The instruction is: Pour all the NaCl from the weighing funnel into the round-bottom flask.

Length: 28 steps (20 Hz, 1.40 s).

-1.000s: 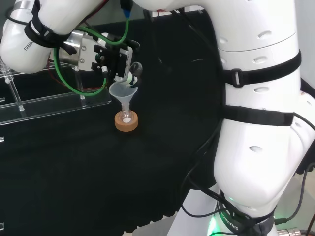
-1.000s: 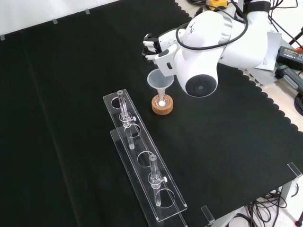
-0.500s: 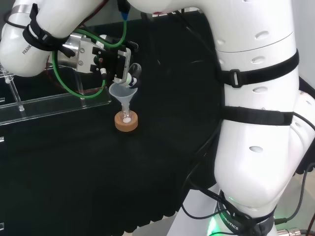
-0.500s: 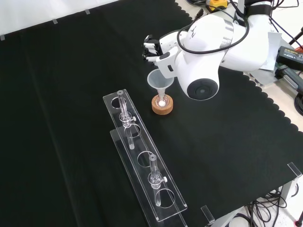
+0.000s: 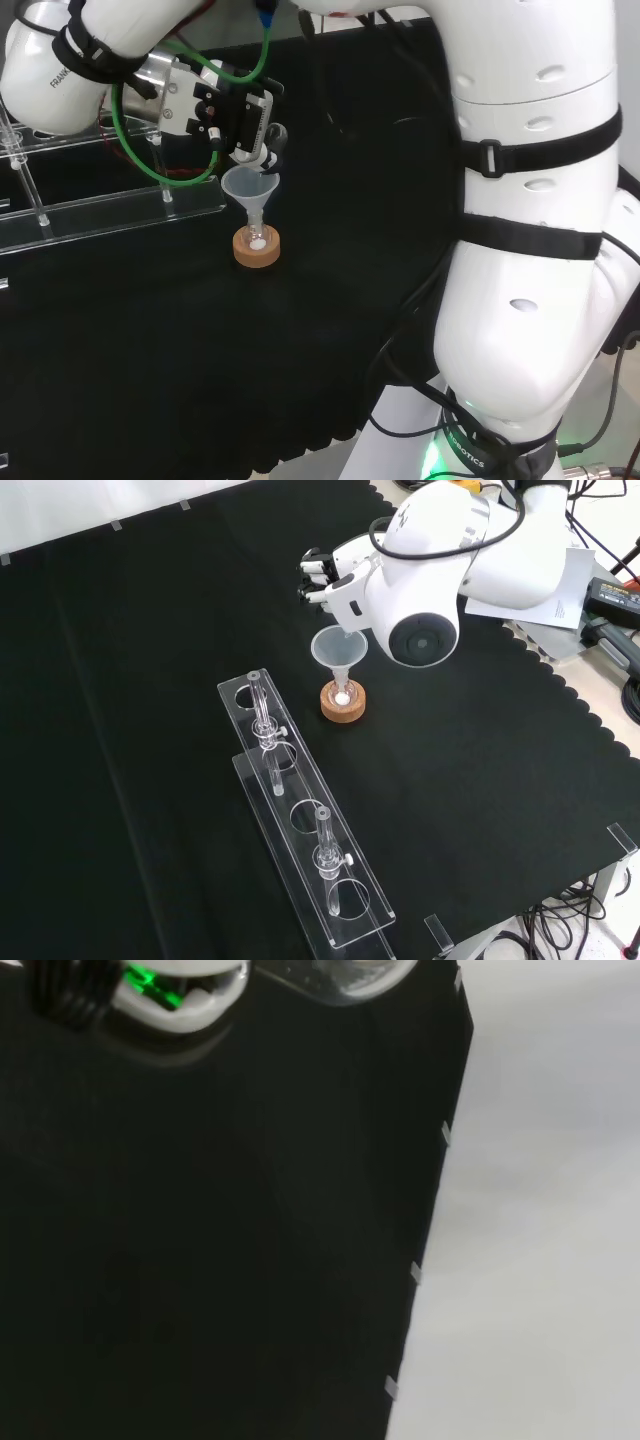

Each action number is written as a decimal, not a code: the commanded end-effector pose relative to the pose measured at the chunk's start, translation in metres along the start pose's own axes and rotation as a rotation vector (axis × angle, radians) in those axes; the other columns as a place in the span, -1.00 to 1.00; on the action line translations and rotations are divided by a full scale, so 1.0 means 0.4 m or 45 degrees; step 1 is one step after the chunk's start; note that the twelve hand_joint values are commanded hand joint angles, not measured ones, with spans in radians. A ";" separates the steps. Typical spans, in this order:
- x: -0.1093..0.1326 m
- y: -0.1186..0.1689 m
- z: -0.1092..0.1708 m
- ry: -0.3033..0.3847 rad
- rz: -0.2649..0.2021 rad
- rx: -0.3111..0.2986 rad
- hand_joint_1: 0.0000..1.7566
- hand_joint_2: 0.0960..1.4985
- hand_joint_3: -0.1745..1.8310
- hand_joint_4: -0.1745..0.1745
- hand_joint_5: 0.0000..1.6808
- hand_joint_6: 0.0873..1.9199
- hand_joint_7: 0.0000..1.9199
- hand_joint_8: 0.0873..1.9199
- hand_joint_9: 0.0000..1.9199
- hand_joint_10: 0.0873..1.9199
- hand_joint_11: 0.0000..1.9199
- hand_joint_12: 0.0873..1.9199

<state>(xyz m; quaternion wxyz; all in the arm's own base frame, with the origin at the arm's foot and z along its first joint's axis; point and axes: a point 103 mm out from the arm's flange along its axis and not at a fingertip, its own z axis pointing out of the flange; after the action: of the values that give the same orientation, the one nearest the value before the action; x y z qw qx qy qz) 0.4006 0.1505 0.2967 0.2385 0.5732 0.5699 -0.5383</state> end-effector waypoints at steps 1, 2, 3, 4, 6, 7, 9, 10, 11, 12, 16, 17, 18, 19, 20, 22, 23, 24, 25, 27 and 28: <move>-0.008 -0.002 0.026 0.130 -0.030 -0.038 0.26 -0.17 -0.18 1.00 0.47 -0.29 -0.34 -0.39 0.04 -0.82 -0.07 -0.01; -0.010 -0.002 0.030 0.154 -0.030 -0.052 0.26 -0.17 -0.18 1.00 0.47 -0.29 -0.34 -0.39 0.04 -0.82 -0.07 -0.01; -0.011 -0.002 0.034 0.168 -0.028 -0.056 0.26 -0.17 -0.18 1.00 0.47 -0.29 -0.34 -0.39 0.04 -0.82 -0.07 -0.02; -0.014 -0.002 0.040 0.196 -0.031 -0.059 0.26 -0.17 -0.18 1.00 0.47 -0.29 -0.34 -0.39 0.04 -0.82 -0.07 -0.02; -0.020 0.000 0.051 0.244 -0.036 -0.079 0.26 -0.17 -0.18 1.00 0.47 -0.29 -0.34 -0.39 0.04 -0.82 -0.07 -0.02; -0.023 0.002 0.057 0.267 -0.039 -0.087 0.26 -0.17 -0.18 1.00 0.47 -0.29 -0.34 -0.39 0.05 -0.82 -0.07 -0.02; -0.030 0.005 0.068 0.313 -0.043 -0.102 0.26 -0.18 -0.18 1.00 0.47 -0.29 -0.34 -0.39 0.05 -0.82 -0.07 -0.02; -0.034 0.006 0.074 0.329 -0.039 -0.117 0.26 -0.18 -0.18 1.00 0.47 -0.29 -0.34 -0.39 0.05 -0.82 -0.07 -0.02; -0.037 0.007 0.080 0.353 -0.040 -0.126 0.26 -0.18 -0.18 1.00 0.47 -0.29 -0.34 -0.39 0.05 -0.82 -0.07 -0.02; -0.042 0.009 0.085 0.375 -0.041 -0.136 0.26 -0.18 -0.18 1.00 0.47 -0.29 -0.34 -0.39 0.05 -0.82 -0.07 -0.02; -0.062 0.018 0.100 0.493 -0.053 -0.159 0.26 -0.18 -0.18 1.00 0.47 -0.29 -0.34 -0.38 0.05 -0.82 -0.07 -0.02; -0.065 0.021 0.103 0.526 -0.058 -0.162 0.26 -0.18 -0.18 1.00 0.47 -0.29 -0.34 -0.38 0.05 -0.82 -0.07 -0.02; -0.068 0.025 0.106 0.569 -0.069 -0.163 0.26 -0.18 -0.18 1.00 0.47 -0.29 -0.34 -0.38 0.05 -0.82 -0.07 -0.02; -0.069 0.027 0.108 0.593 -0.074 -0.165 0.26 -0.18 -0.18 1.00 0.48 -0.29 -0.34 -0.38 0.05 -0.82 -0.07 -0.02; -0.070 0.030 0.111 0.609 -0.078 -0.168 0.26 -0.18 -0.18 1.00 0.48 -0.30 -0.34 -0.38 0.05 -0.82 -0.07 -0.02; -0.072 0.036 0.117 0.664 -0.090 -0.169 0.26 -0.18 -0.18 1.00 0.48 -0.30 -0.33 -0.38 0.05 -0.82 -0.08 -0.02; -0.072 0.041 0.122 0.684 -0.094 -0.169 0.26 -0.18 -0.18 1.00 0.48 -0.30 -0.33 -0.38 0.05 -0.82 -0.08 -0.02; -0.072 0.045 0.128 0.703 -0.097 -0.168 0.26 -0.18 -0.18 1.00 0.48 -0.30 -0.33 -0.38 0.05 -0.82 -0.08 -0.02; -0.073 0.050 0.134 0.728 -0.103 -0.168 0.26 -0.18 -0.18 1.00 0.48 -0.30 -0.33 -0.38 0.05 -0.82 -0.08 -0.02; -0.075 0.059 0.149 0.780 -0.109 -0.171 0.26 -0.18 -0.18 1.00 0.48 -0.30 -0.33 -0.38 0.05 -0.82 -0.08 -0.02; -0.076 0.062 0.156 0.804 -0.110 -0.173 0.26 -0.18 -0.18 1.00 0.48 -0.30 -0.33 -0.38 0.05 -0.82 -0.08 -0.02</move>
<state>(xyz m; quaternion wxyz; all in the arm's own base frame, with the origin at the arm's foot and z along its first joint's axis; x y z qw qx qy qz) 0.4115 0.0653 0.3237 0.1253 0.6826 0.6219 -0.3627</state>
